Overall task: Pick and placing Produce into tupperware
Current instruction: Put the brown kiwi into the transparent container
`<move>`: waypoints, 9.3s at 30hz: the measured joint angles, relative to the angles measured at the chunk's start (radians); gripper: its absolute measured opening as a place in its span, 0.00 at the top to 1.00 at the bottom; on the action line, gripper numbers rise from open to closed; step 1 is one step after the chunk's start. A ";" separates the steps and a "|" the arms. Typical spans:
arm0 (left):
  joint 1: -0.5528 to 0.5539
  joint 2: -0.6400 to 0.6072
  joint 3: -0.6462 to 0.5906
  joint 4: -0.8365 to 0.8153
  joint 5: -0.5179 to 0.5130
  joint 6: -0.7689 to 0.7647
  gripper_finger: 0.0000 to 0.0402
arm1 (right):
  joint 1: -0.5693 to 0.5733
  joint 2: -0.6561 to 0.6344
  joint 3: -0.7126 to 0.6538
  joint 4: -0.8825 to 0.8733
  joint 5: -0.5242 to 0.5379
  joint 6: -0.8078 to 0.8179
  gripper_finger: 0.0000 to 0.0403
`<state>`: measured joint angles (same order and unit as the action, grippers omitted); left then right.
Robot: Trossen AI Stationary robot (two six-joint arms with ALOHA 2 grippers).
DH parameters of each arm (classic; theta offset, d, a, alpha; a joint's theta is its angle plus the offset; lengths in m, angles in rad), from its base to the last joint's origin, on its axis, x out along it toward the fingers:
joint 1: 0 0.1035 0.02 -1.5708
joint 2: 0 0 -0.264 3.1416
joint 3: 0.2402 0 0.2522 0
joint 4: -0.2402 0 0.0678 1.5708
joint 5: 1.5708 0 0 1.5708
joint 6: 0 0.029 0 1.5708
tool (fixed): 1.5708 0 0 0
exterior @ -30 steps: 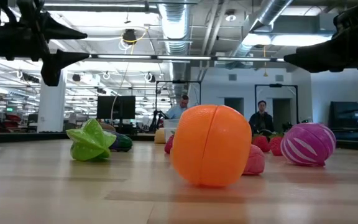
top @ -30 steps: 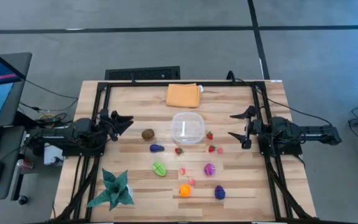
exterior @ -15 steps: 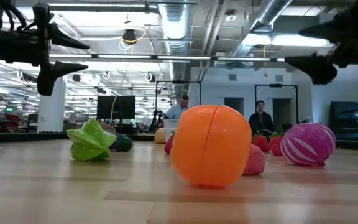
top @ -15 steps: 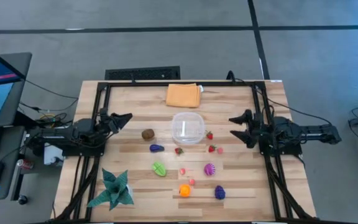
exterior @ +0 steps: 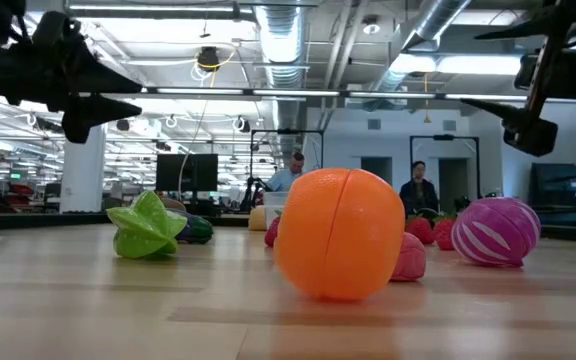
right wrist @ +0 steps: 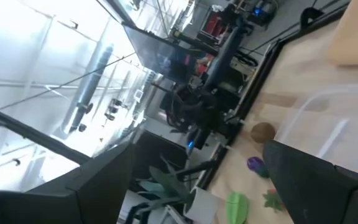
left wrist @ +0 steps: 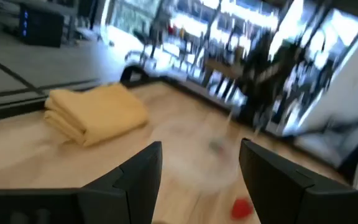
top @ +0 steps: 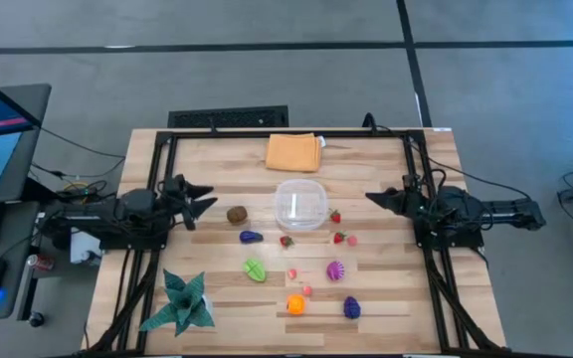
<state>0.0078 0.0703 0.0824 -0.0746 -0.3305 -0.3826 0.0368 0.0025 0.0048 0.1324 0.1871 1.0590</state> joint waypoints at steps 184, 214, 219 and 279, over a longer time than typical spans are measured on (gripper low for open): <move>0.250 1.499 0.697 -0.434 0.458 0.315 0.40 | -0.012 0.006 0.000 -0.069 0.104 -0.151 0.05; 0.256 1.530 1.036 -0.221 0.482 0.428 0.40 | -0.012 0.006 0.000 -0.069 0.104 -0.151 0.05; 0.255 1.595 1.038 -0.102 0.484 0.410 0.40 | -0.012 0.011 0.000 -0.073 0.105 -0.147 0.05; 0.297 1.879 1.316 -0.335 0.424 0.655 0.40 | -0.013 0.031 0.000 -0.075 0.110 -0.151 0.05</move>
<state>0.3052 1.9495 1.3983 -0.4096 0.0939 0.2721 0.0242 0.0330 0.0051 0.0578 0.2974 0.9079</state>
